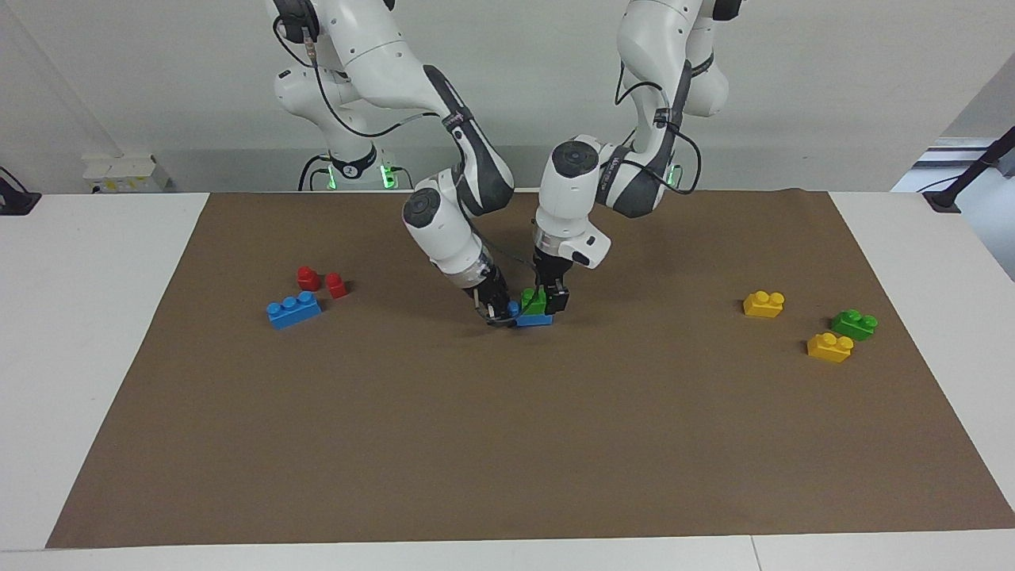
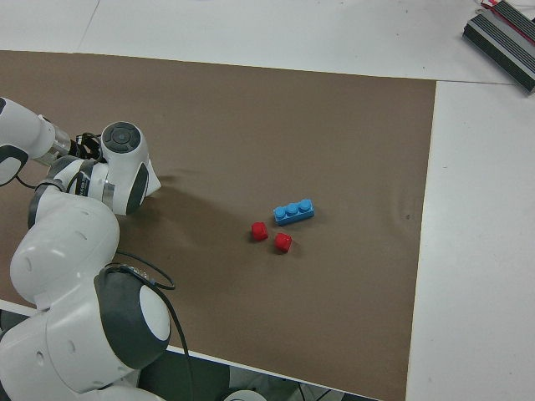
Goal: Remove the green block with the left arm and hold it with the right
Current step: 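Close the left gripper on green while the right gripper closes on blue, then pull the green brick away with the left gripper while the right pulls blue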
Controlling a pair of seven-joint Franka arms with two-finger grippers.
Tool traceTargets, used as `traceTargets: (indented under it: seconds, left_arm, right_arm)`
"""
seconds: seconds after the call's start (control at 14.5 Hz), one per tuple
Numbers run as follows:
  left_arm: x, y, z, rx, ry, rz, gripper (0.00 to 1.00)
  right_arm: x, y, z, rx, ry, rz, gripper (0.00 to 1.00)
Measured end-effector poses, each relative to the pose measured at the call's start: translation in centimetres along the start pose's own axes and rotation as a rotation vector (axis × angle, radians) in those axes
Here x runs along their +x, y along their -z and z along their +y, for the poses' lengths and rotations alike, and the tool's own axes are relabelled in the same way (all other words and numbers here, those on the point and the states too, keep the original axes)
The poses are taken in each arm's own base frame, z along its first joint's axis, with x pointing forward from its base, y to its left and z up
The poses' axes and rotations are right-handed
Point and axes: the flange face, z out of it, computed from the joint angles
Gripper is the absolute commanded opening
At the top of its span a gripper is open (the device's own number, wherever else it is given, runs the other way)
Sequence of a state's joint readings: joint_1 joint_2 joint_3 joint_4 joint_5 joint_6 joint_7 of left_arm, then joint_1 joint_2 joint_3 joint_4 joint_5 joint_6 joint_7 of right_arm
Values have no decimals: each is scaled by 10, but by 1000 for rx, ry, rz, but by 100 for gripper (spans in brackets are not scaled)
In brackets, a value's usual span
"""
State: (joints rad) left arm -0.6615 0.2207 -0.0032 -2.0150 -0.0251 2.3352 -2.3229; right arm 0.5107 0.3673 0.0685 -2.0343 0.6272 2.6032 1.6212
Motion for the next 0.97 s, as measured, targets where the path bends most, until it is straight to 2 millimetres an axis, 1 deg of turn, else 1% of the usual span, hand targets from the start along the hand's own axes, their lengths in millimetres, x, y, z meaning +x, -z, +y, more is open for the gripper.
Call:
traceTargets:
  seconds: [0.07,0.14,0.21,0.76,0.9,0.97]
  left_arm:
    - [0,0,0,-1,0,-1,45]
    - [0,0,0,-1,0,-1,7]
    - [0,0,0,-3,0,-1,0]
    - [-1,3,1,-20,-11,-3,0]
    - [0,12,2,-26,-10,-8,0]
    - [1,20,2,-28,-14,-9,0]
  right_arm:
    - [0,0,0,0,0,0,0]
    - [1,0,0,0,-1,0,0]
    - [1,0,0,0,-1,1,0]
    - [2,1,-1,3,11,0,0]
    - [1,2,-2,10,11,-1,0]
    - [0,2,-3,11,12,-3,0]
